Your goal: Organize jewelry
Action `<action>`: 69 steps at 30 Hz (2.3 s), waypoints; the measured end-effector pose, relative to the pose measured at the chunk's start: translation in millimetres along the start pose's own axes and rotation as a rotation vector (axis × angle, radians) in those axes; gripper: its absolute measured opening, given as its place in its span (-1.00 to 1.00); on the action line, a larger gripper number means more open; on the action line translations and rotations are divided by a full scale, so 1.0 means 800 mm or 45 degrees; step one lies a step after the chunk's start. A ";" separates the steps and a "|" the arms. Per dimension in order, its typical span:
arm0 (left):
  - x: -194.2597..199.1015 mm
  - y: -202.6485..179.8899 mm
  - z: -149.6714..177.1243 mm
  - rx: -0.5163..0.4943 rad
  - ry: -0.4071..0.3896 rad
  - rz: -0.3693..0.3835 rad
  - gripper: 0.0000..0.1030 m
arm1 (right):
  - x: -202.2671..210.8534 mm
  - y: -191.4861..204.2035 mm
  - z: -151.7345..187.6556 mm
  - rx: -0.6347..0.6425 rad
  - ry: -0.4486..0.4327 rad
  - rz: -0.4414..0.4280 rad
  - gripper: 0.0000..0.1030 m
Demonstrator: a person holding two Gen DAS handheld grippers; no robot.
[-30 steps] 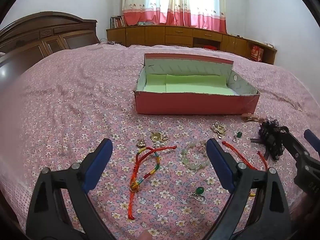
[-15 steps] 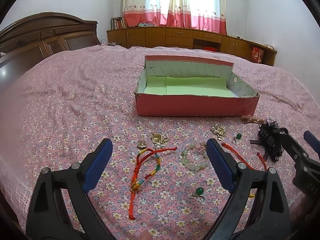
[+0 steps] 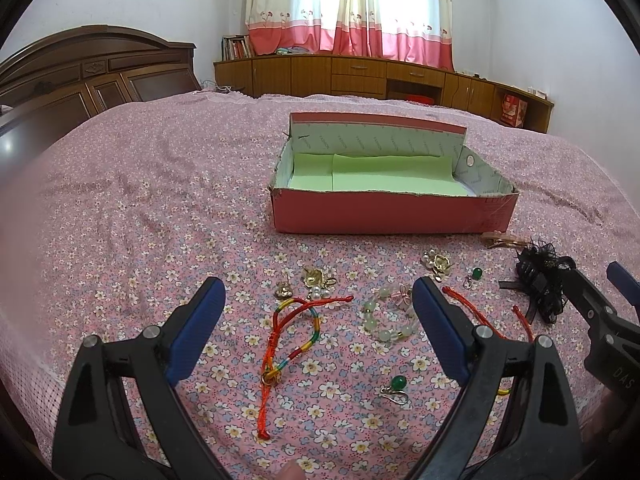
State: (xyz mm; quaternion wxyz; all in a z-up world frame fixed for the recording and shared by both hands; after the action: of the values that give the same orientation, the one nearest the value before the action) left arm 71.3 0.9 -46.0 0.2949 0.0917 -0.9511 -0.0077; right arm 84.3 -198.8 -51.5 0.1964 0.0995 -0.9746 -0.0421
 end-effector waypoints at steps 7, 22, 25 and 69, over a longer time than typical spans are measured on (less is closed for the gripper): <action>0.000 0.000 0.001 -0.001 -0.001 -0.001 0.71 | 0.001 0.000 0.000 0.001 0.001 -0.001 1.00; 0.003 0.002 -0.005 0.005 0.000 -0.003 0.71 | 0.001 0.000 0.000 0.001 -0.001 0.001 1.00; 0.003 0.002 -0.005 0.006 -0.002 -0.003 0.71 | 0.001 0.001 0.000 0.002 -0.001 0.001 1.00; -0.026 0.048 0.027 0.032 0.181 0.013 0.70 | -0.014 -0.034 0.004 -0.066 0.075 0.030 1.00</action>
State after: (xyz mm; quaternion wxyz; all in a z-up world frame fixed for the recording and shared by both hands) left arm 69.7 41.3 -72.9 0.3606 0.0907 -0.9282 0.0122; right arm 98.1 -222.6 -62.1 0.2280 0.0840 -0.9680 -0.0619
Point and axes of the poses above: each gripper's, at about its wrist camera, not at the fingertips, and x roughly against the way its jaws point, y to its left, z to its underside, the point moved 9 cm from there along -x, roughly the way its jaws point, and after that the axes turned 10 degrees about -z, right-handed, at the moved point
